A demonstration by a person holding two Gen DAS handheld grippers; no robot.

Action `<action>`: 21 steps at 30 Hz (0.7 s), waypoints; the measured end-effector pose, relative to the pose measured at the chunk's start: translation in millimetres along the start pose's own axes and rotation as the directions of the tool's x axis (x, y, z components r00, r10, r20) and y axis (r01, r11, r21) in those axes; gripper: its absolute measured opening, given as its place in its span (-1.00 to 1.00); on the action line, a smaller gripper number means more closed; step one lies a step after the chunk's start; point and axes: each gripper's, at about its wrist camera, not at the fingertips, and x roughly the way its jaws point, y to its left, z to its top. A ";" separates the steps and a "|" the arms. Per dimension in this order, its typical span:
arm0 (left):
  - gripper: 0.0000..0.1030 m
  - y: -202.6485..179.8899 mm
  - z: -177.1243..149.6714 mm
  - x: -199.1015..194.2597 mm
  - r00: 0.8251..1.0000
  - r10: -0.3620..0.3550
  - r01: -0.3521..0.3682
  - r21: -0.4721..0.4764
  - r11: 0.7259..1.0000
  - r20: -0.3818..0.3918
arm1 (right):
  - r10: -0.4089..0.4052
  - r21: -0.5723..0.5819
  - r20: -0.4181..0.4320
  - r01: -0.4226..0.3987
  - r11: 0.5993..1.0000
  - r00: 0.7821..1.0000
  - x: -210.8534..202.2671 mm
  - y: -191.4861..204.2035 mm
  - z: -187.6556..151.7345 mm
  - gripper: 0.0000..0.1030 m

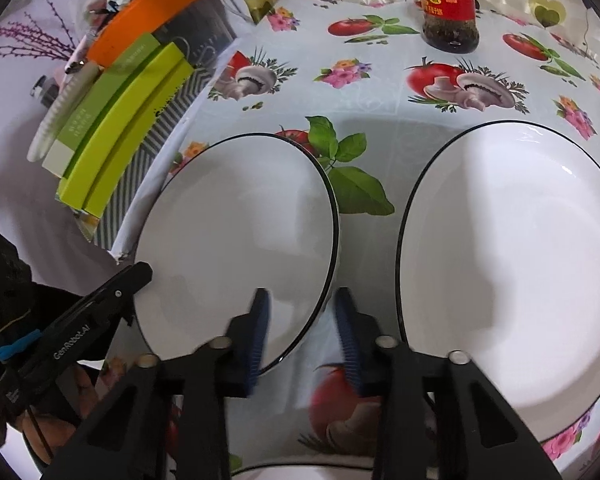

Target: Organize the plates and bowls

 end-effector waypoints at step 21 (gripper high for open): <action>-0.59 -13.3 5.6 12.6 0.999 -0.032 0.033 0.032 0.999 -0.026 | -0.060 -0.022 0.009 0.060 0.998 0.998 7.7 1.0 11.0 -0.73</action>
